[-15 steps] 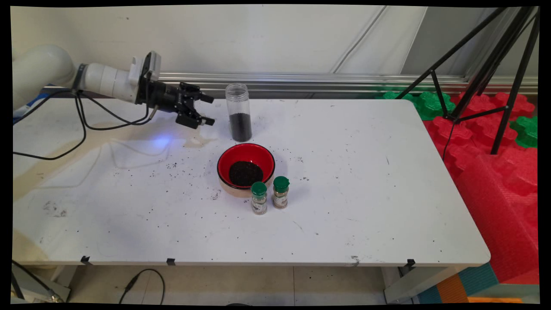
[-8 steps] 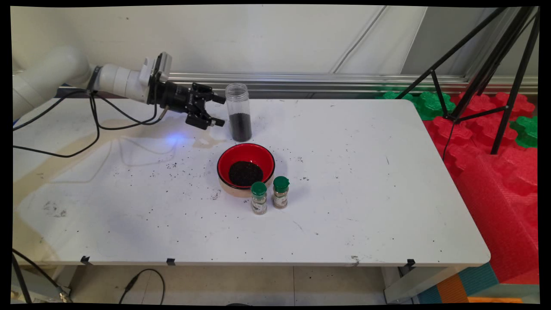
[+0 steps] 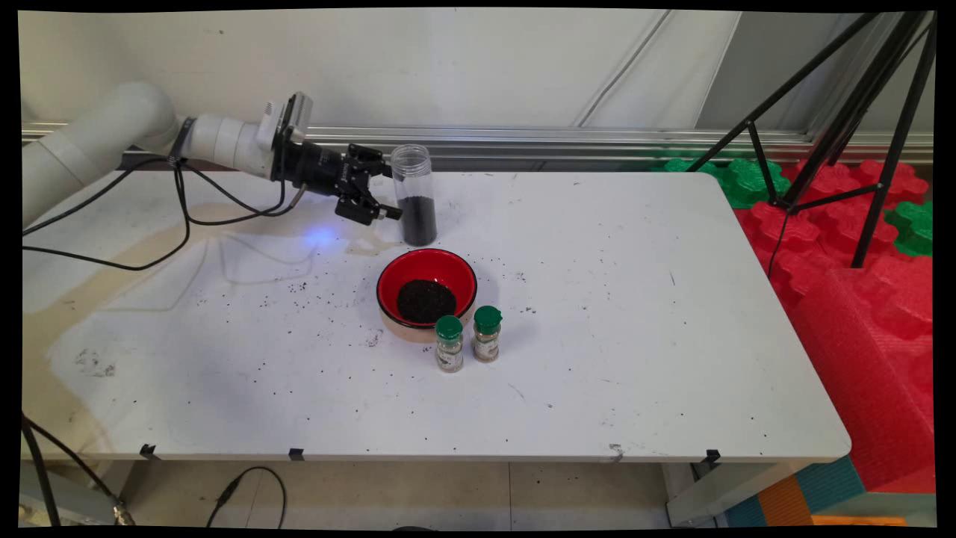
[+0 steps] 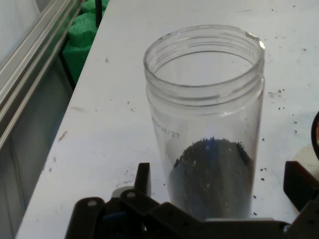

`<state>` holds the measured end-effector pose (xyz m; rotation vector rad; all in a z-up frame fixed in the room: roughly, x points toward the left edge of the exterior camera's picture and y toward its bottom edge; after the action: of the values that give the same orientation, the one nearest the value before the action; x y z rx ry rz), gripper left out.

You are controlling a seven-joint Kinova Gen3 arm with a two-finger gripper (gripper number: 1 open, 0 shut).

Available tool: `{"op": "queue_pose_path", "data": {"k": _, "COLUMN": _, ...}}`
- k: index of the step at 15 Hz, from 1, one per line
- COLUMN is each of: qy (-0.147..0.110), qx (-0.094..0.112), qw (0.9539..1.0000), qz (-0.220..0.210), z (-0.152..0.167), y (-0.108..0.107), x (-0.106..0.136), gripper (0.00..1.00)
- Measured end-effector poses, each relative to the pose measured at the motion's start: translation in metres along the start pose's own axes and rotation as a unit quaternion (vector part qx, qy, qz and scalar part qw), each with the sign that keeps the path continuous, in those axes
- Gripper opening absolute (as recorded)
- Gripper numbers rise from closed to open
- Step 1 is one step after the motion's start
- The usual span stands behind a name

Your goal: Pick up the black seasoning powder from the table

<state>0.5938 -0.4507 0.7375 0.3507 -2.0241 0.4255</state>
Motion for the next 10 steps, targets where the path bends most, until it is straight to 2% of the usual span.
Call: {"op": "queue_pose_path", "data": {"k": 10, "qy": 0.013, "qx": -0.009, "qw": 0.9998, "qz": 0.008, "z": 0.020, "y": -0.010, "x": -0.003, "gripper": 1.00}}
